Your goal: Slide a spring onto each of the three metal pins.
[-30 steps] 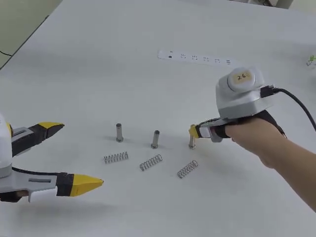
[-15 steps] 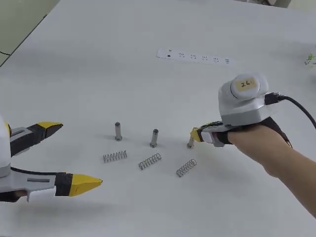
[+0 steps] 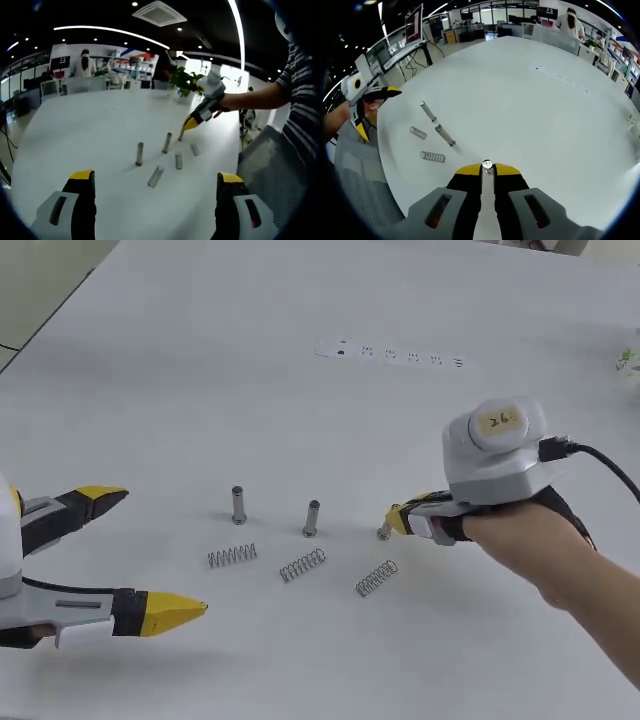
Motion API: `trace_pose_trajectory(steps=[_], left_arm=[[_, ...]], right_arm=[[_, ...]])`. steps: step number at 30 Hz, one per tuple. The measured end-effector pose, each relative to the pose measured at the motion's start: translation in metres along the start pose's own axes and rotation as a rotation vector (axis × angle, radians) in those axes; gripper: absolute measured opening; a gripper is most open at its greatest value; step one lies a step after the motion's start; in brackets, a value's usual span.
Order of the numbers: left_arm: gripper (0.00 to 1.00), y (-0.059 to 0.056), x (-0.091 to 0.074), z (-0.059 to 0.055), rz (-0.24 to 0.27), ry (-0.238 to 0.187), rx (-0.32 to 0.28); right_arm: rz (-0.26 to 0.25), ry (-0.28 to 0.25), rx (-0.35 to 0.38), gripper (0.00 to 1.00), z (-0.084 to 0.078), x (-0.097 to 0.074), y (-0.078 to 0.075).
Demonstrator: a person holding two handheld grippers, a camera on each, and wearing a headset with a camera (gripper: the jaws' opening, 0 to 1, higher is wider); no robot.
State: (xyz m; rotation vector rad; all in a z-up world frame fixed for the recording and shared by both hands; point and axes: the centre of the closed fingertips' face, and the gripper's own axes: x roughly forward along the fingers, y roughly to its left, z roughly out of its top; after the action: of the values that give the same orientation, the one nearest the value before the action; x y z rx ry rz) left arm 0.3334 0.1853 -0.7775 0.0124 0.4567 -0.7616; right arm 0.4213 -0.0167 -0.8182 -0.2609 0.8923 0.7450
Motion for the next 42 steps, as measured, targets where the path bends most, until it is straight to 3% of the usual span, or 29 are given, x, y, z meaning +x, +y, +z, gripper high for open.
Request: trace_pose_trajectory(steps=[7,17,31,42], left_arm=[[0.98,0.000,-0.001,0.000,0.002,-0.001,0.000],[0.98,-0.001,-0.001,0.001,0.000,-0.001,0.001],[0.98,-0.002,-0.001,0.001,-0.003,0.003,0.001],[0.98,-0.003,-0.002,0.002,-0.010,0.007,0.002]], right_arm=[[0.011,-0.016,0.024,0.07,0.000,0.000,0.001],[0.014,-0.033,0.025,0.17,-0.001,0.001,-0.001],[0.018,-0.054,0.029,0.23,-0.003,-0.003,0.000],[0.020,-0.083,0.072,0.29,-0.007,-0.010,0.002]])
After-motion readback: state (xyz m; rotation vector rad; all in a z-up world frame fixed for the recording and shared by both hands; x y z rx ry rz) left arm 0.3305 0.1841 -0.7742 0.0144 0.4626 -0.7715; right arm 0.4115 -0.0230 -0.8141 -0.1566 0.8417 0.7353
